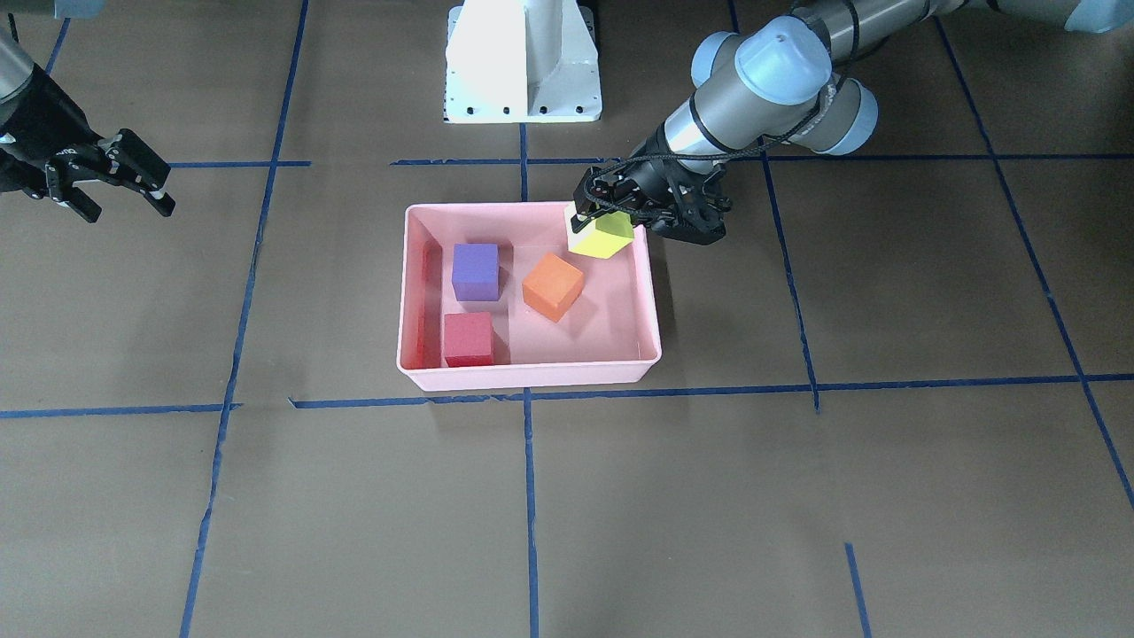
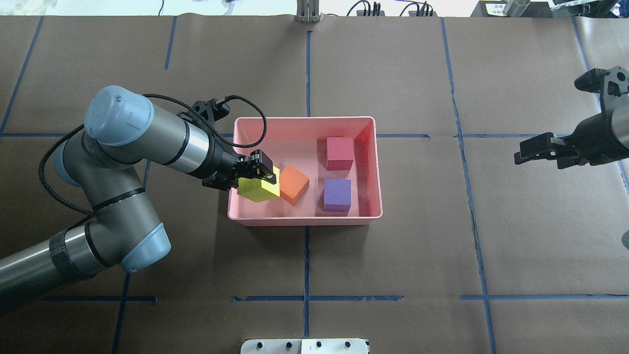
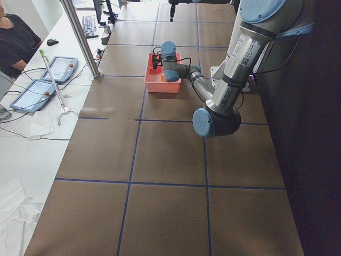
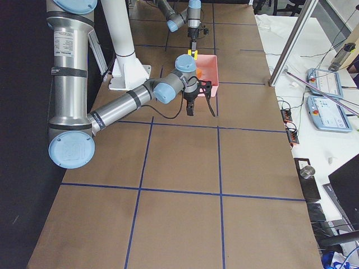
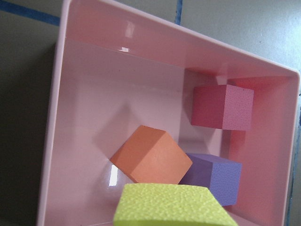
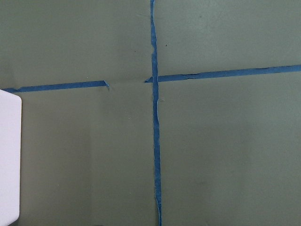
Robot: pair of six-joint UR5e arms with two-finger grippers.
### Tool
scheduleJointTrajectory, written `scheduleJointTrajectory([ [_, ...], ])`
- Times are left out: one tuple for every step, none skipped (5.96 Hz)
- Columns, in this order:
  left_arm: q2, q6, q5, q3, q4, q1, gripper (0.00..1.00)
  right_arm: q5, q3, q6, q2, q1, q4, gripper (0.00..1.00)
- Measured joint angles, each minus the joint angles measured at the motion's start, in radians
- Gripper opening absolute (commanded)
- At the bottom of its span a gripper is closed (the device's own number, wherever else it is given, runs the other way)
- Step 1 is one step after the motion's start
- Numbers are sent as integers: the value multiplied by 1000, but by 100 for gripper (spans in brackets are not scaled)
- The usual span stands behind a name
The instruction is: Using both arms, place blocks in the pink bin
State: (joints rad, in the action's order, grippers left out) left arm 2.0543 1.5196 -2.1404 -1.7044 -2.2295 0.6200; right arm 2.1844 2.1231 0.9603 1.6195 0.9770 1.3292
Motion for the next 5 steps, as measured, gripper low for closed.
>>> scheduleJointTrajectory([
  [-20,-1,5,-16,-2,-5,100,-1,-2,0,0,1,0,100],
  [-28,0,6,-36,-2,-4,100,3,-3,-1,2,13,1,100],
  [-39,0,6,-66,-1,5,100,13,-8,-5,5,38,3,100],
  [-72,0,4,-115,-1,42,100,20,-20,-17,12,65,8,100],
  [-136,-10,-1,-172,-1,99,100,29,-34,-56,31,96,11,100],
])
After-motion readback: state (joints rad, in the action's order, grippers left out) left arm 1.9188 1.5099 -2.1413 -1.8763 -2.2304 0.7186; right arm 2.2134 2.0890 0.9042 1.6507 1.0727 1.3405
